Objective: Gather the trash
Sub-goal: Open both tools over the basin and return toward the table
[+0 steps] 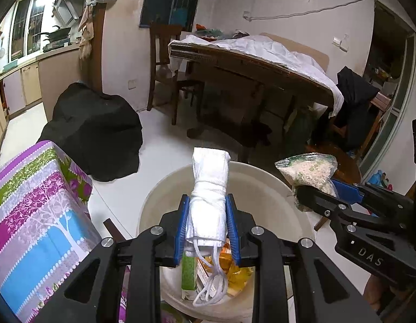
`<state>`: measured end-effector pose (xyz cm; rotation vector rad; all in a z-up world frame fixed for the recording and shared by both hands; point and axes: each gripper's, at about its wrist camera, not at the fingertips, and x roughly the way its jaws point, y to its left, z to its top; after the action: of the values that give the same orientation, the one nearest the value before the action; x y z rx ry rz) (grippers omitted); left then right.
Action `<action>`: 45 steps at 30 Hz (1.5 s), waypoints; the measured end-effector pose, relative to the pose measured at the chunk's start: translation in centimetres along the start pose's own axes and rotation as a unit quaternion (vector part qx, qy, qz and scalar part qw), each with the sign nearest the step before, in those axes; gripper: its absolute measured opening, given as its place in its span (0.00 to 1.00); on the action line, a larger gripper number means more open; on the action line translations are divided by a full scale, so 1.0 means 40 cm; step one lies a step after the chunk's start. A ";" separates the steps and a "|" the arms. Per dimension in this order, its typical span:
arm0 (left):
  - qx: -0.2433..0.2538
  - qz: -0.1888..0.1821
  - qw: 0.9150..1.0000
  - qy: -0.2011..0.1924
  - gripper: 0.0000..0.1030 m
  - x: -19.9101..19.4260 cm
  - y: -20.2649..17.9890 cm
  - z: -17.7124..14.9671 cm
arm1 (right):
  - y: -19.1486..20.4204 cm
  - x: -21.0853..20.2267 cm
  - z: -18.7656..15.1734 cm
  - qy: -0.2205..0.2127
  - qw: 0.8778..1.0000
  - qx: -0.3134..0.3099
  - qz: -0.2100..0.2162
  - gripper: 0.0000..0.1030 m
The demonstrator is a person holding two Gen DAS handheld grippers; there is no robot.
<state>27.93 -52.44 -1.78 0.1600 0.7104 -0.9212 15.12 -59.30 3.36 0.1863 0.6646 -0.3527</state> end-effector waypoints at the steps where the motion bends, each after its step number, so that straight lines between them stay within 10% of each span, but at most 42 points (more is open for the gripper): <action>1: 0.000 -0.001 1.000 0.002 0.27 0.002 0.002 -0.001 | -0.001 0.000 -0.001 0.000 1.000 0.001 0.001 0.34; 7: -0.001 0.005 1.000 0.008 0.29 0.009 0.005 -0.003 | -0.005 0.003 0.001 0.002 1.000 0.002 0.002 0.35; 13: -0.002 0.026 1.000 0.004 0.58 0.007 0.013 -0.005 | -0.010 0.009 -0.005 0.006 1.000 0.009 0.004 0.43; 27: -0.006 0.029 1.000 0.006 0.59 -0.005 0.022 -0.008 | -0.016 -0.021 0.003 -0.017 1.000 0.019 0.005 0.48; 45: -0.024 0.060 0.998 -0.006 0.61 -0.126 0.106 -0.054 | 0.070 -0.101 -0.012 -0.072 0.997 -0.007 0.001 0.78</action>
<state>28.15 -45.54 -0.98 0.1537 0.7034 -0.7890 12.94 -55.52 5.71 0.1466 0.5247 -0.3556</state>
